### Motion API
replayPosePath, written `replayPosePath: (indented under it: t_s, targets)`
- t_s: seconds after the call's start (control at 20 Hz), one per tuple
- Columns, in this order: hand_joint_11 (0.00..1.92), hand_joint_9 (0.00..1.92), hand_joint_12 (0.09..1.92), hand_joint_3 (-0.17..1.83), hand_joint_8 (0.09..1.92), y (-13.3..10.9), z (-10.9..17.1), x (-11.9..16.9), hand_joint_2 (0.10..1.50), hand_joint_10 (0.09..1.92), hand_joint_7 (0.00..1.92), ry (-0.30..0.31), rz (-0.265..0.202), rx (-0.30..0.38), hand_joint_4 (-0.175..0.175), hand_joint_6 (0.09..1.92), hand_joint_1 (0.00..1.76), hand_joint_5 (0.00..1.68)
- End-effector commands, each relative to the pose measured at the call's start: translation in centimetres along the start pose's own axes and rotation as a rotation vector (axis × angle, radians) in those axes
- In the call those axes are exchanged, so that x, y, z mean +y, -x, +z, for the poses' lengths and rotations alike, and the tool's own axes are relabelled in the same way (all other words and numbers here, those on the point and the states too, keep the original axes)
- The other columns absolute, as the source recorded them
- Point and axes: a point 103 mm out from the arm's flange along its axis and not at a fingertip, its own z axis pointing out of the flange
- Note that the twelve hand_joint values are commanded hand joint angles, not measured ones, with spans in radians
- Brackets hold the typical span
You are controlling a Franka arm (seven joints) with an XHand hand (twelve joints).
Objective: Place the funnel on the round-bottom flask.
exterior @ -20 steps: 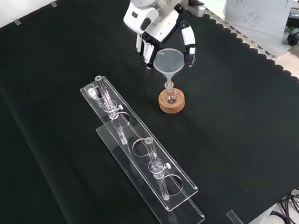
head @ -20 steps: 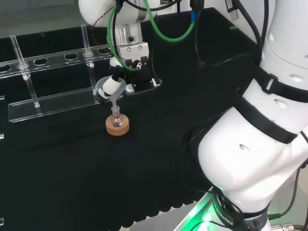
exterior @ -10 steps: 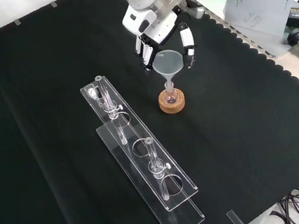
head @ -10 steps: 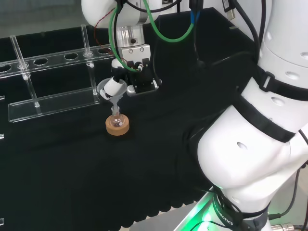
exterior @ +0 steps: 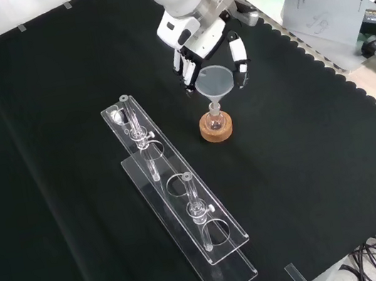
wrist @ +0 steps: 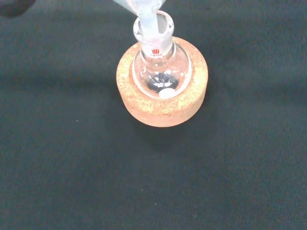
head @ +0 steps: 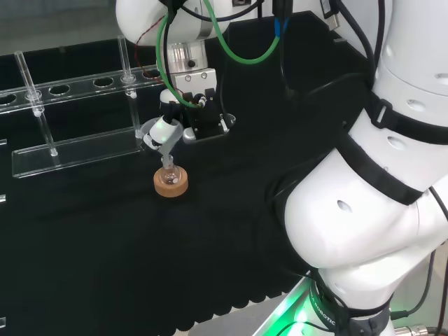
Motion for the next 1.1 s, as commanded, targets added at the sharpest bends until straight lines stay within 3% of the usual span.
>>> replayPosePath:
  t_s: [0.05, 0.85, 0.95, 1.1]
  targets:
    - [0.69, 1.13, 1.26, 0.5, 0.78, 0.5, 0.7, 0.4, 0.79, 0.62, 0.85, -0.013, 0.008, -0.003, -0.053, 0.74, 0.67, 0.7]
    - [0.63, 0.98, 1.28, 0.5, 0.81, 0.5, 1.4, 0.6, 0.79, 0.59, 0.72, -0.013, 0.003, 0.001, -0.065, 0.72, 0.65, 0.55]
    - [0.63, 0.96, 1.28, 0.5, 0.81, 0.5, -0.3, -0.3, 0.78, 0.59, 0.7, -0.017, 0.001, 0.009, -0.067, 0.71, 0.65, 0.53]
    - [0.62, 0.94, 1.28, 0.5, 0.8, 0.5, 0.2, 0.4, 0.78, 0.59, 0.66, -0.015, -0.004, -0.002, -0.068, 0.69, 0.64, 0.5]
